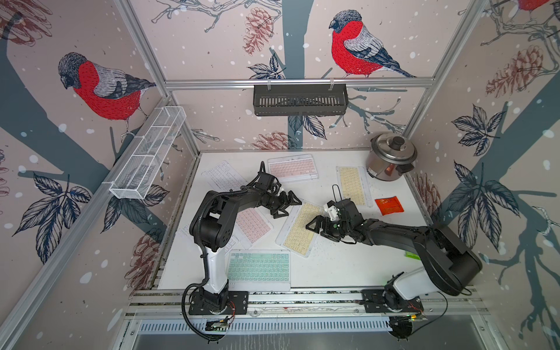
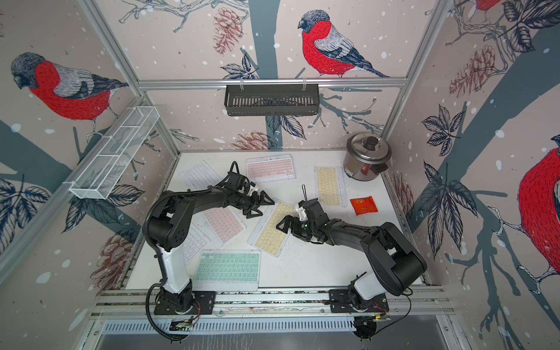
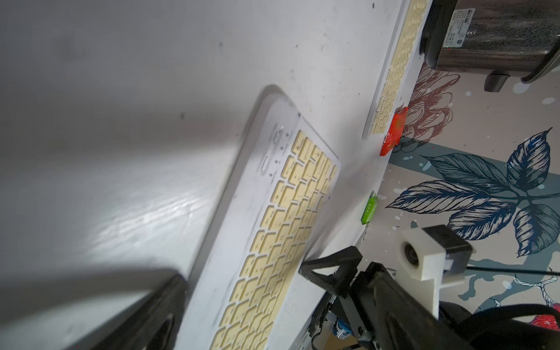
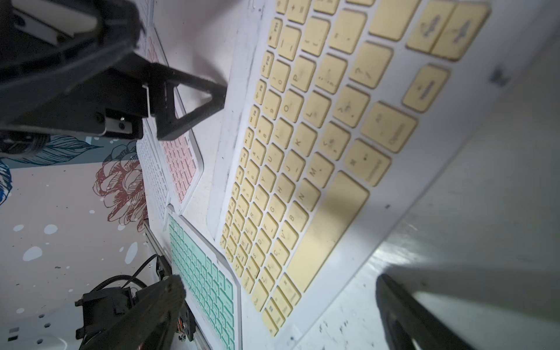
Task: Stack the numeric keypads
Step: Move the numeric keypad to the center of the board.
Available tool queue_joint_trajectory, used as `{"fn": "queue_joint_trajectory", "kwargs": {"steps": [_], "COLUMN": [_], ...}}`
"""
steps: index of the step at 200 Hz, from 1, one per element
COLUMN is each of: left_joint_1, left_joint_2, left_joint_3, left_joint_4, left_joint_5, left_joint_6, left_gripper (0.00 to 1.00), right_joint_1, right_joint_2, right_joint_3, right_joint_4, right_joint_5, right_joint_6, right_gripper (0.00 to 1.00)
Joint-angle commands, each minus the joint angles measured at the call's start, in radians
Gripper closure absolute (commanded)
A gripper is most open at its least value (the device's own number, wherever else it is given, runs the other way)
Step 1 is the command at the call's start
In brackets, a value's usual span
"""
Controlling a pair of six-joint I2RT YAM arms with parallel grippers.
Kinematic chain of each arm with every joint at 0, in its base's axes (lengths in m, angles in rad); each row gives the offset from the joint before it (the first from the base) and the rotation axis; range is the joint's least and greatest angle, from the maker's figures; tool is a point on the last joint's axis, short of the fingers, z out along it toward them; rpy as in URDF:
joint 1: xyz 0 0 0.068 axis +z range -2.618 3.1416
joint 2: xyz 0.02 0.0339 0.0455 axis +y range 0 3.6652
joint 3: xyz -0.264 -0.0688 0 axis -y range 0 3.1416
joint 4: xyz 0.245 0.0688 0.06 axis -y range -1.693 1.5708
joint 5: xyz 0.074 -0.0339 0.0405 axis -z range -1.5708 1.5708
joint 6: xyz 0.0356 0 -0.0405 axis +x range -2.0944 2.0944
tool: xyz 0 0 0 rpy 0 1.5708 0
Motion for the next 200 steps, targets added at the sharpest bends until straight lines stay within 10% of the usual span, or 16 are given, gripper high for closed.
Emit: {"fn": "queue_joint_trajectory", "kwargs": {"steps": [1,121,200], "left_joint_1": [-0.020,0.036,0.128], "left_joint_2": [0.062,0.177,-0.275], "left_joint_3": [0.054,0.574,-0.165], "left_joint_4": [-0.027,-0.283,-0.077], "left_joint_5": [-0.027,-0.052,-0.013], "left_joint_6": [-0.007,0.071,0.018], "left_gripper": [0.04,0.04,0.04], "right_joint_1": [0.008,-0.165,-0.298], "right_joint_2": [0.003,0.006,0.096], "right_joint_3": [-0.027,0.001,0.288], "right_joint_4": [0.001,0.047,-0.305], "right_joint_5": [-0.016,-0.064,0.087], "right_joint_6": [0.030,0.010,-0.345], "right_gripper": [0.00,0.00,0.00]}}
